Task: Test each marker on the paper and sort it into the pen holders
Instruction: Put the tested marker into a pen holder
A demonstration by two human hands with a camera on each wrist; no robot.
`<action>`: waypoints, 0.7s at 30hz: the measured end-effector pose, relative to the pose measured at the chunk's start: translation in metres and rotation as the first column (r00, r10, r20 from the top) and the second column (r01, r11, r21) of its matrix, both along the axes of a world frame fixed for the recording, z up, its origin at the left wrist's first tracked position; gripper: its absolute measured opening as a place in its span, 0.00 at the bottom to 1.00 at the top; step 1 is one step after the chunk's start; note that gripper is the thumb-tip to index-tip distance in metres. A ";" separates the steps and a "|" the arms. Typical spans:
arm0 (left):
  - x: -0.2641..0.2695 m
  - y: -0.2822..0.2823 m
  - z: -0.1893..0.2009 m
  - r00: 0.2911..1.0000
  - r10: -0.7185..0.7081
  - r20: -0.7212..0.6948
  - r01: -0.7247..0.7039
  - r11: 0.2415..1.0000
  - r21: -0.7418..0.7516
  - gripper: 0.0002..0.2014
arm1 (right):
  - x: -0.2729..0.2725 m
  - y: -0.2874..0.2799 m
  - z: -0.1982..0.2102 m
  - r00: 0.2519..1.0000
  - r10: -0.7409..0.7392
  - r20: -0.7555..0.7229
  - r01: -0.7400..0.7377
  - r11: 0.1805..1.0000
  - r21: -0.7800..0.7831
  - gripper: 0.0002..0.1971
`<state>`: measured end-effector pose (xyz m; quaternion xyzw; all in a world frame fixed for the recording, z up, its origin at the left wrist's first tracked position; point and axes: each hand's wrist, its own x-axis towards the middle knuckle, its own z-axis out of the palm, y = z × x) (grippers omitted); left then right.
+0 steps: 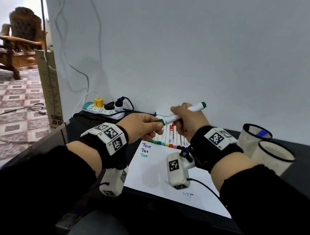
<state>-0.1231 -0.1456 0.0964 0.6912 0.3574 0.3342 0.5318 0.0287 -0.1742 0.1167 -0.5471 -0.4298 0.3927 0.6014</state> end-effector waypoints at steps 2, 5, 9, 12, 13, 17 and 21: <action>0.005 -0.002 0.007 1.000 -0.004 0.002 0.004 1.000 0.016 0.05 | 0.005 -0.004 0.005 1.000 0.012 0.004 -0.012 1.000 0.000 0.22; 0.011 -0.003 0.015 0.999 -0.007 -0.036 0.008 1.000 0.028 0.03 | 0.012 -0.009 0.011 1.000 0.020 0.015 -0.020 1.000 0.013 0.22; 0.017 -0.002 0.020 0.990 -0.049 -0.133 0.049 0.999 -0.007 0.10 | 0.019 -0.014 0.016 0.999 0.031 0.020 -0.032 0.999 0.024 0.21; 0.022 -0.005 0.027 0.989 -0.091 -0.118 0.085 0.995 -0.053 0.14 | 0.025 -0.014 0.017 0.999 0.037 -0.023 -0.037 0.999 0.019 0.21; 0.023 -0.007 0.029 0.989 -0.103 -0.104 0.096 0.993 -0.070 0.15 | 0.027 -0.013 0.018 0.998 0.043 -0.053 -0.042 0.999 0.017 0.21; 0.028 -0.008 0.033 0.971 -0.062 -0.230 0.075 0.996 0.048 0.17 | 0.026 -0.011 0.014 0.987 0.028 -0.159 -0.032 0.999 -0.023 0.16; 0.032 -0.005 0.035 0.917 0.079 -0.391 0.022 0.969 0.246 0.21 | 0.020 -0.007 0.007 0.956 0.016 -0.294 -0.024 0.999 -0.023 0.15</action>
